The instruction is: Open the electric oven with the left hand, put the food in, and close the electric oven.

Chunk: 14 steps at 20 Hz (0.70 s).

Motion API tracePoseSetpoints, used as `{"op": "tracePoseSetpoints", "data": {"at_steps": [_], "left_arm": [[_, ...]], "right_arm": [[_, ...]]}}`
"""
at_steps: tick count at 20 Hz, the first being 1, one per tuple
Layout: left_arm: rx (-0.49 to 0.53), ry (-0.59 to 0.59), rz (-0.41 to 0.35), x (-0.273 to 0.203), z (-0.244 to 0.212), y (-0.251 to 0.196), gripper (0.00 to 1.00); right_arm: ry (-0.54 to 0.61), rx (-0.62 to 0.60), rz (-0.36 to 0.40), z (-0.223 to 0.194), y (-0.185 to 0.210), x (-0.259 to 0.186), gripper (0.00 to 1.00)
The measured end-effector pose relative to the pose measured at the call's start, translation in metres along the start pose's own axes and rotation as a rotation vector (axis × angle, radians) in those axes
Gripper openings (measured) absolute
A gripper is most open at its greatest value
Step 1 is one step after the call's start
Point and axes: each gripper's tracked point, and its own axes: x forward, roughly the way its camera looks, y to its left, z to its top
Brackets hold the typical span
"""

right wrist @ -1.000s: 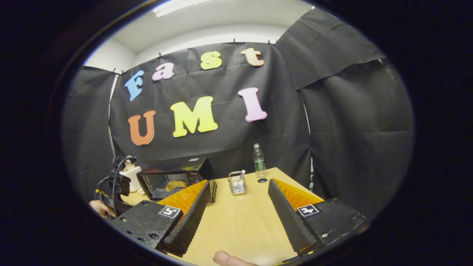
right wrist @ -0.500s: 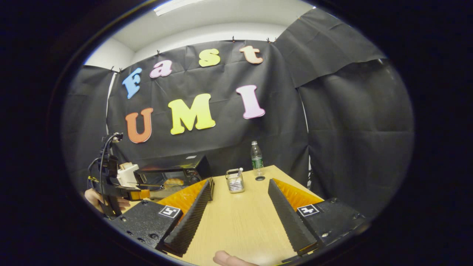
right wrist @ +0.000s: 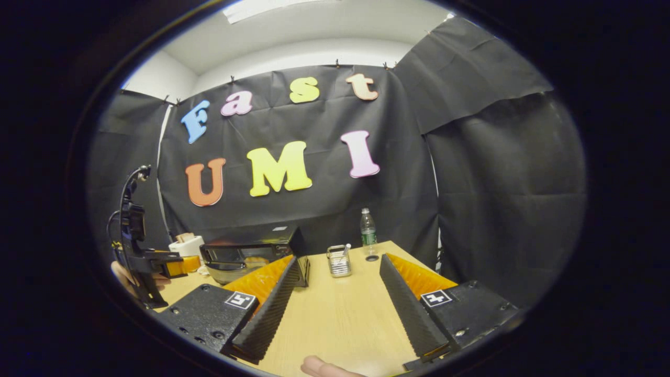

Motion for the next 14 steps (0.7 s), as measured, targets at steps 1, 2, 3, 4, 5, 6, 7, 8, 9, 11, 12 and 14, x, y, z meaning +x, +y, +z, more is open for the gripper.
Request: {"op": "tracePoseSetpoints", "data": {"at_steps": [1,2,3,4,5,6,7,8,9,11,12,14], "left_arm": [[-0.003,0.023,-0.005,0.007,-0.007,-0.001,0.96],[-0.008,0.041,-0.014,0.014,-0.014,-0.003,0.96],[-0.016,0.059,-0.025,0.022,-0.02,-0.006,0.96],[-0.026,0.072,-0.039,0.031,-0.023,-0.008,0.96],[-0.035,0.072,-0.045,0.04,-0.025,-0.009,0.97],[-0.039,0.07,-0.046,0.049,-0.026,-0.008,0.97],[-0.04,0.07,-0.047,0.058,-0.028,-0.008,0.97],[-0.044,0.072,-0.052,0.065,-0.03,-0.008,0.97],[-0.05,0.079,-0.047,0.071,-0.033,-0.007,0.97],[-0.042,0.054,-0.053,0.085,-0.029,-0.007,0.98],[-0.047,0.055,-0.058,0.088,-0.027,-0.008,0.97],[-0.06,0.074,-0.046,0.098,-0.028,-0.005,0.97]], "right_arm": [[0.001,-0.008,-0.001,-0.002,0.001,0.0,0.95],[0.003,-0.013,0.001,-0.002,0.002,0.001,0.95],[0.004,-0.013,0.005,-0.002,0.003,0.003,0.95],[0.003,-0.012,0.008,-0.002,0.005,0.004,0.95],[0.002,-0.016,0.006,-0.002,0.004,0.008,0.96],[0.004,-0.02,0.003,-0.003,0.003,0.011,0.95],[0.008,-0.018,0.003,-0.006,0.004,0.015,0.95],[0.012,-0.014,0.007,-0.008,0.005,0.018,0.95],[0.016,-0.01,0.01,-0.009,0.006,0.021,0.95],[0.021,-0.014,0.011,-0.013,0.005,0.027,0.98],[0.021,-0.016,0.01,-0.013,0.005,0.03,0.99],[0.02,-0.017,0.014,-0.014,0.006,0.036,1.0]]}}
